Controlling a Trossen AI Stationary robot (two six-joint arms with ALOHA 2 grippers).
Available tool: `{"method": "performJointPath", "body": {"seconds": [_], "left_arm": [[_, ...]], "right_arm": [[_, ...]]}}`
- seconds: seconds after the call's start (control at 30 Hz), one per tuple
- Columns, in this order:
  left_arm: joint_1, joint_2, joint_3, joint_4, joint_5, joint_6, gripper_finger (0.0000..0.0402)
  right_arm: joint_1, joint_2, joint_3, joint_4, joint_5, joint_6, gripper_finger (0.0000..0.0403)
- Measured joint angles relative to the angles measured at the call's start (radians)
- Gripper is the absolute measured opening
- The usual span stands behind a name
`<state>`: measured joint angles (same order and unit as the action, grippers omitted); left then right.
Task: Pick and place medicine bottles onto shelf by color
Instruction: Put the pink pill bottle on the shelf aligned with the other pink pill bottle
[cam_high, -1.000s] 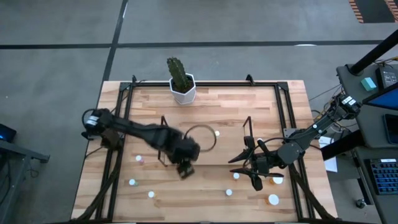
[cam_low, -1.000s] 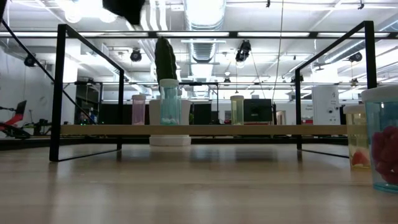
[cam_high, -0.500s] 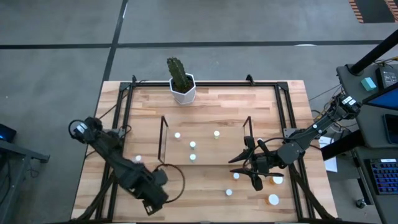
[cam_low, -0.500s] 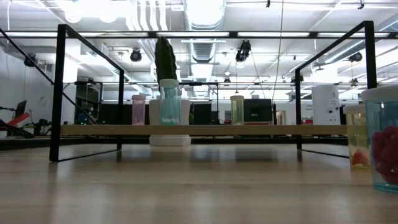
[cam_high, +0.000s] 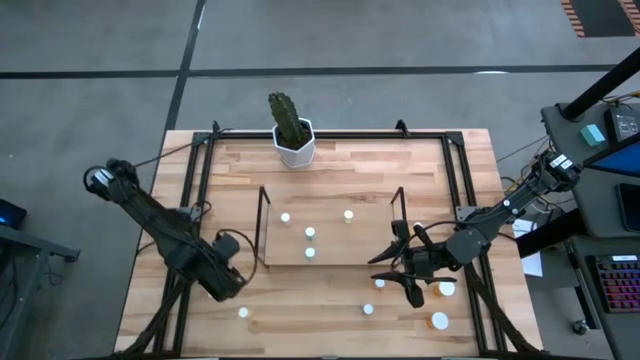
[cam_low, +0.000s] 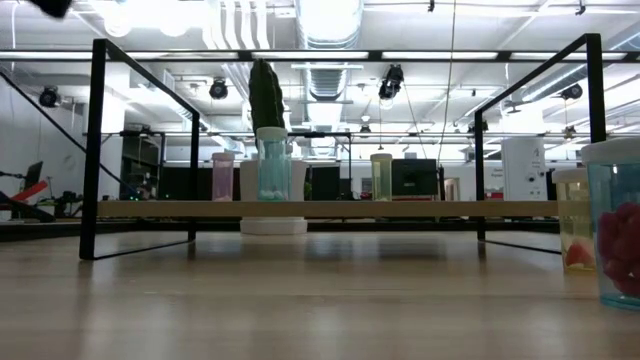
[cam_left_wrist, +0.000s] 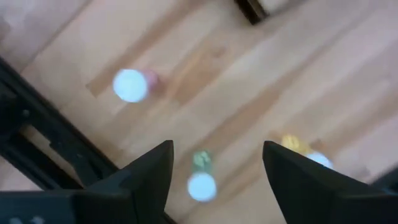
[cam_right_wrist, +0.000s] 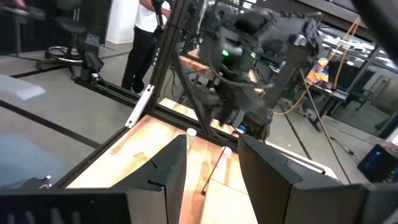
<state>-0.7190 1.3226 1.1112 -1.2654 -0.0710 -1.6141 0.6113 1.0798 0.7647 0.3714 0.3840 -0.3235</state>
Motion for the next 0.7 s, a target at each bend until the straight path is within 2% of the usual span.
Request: {"method": "performJointPath", "body": {"seconds": [0.13, 0.33, 0.7], "left_arm": [[0.012, -0.053, -0.118, -0.007, -0.02, -0.029, 0.0249], [0.02, -0.063, -0.243, 0.005, -0.041, -0.064, 0.0251], [0.019, -0.025, -0.271, 0.054, -0.119, -0.065, 0.0251]], "right_arm": [[0.0, 0.0, 0.0, 0.0, 0.0, 0.0, 0.0134], [0.0, 0.0, 0.0, 0.0, 0.0, -0.001, 0.0134], [0.0, 0.0, 0.0, 0.0, 0.0, 0.002, 0.0134]]}}
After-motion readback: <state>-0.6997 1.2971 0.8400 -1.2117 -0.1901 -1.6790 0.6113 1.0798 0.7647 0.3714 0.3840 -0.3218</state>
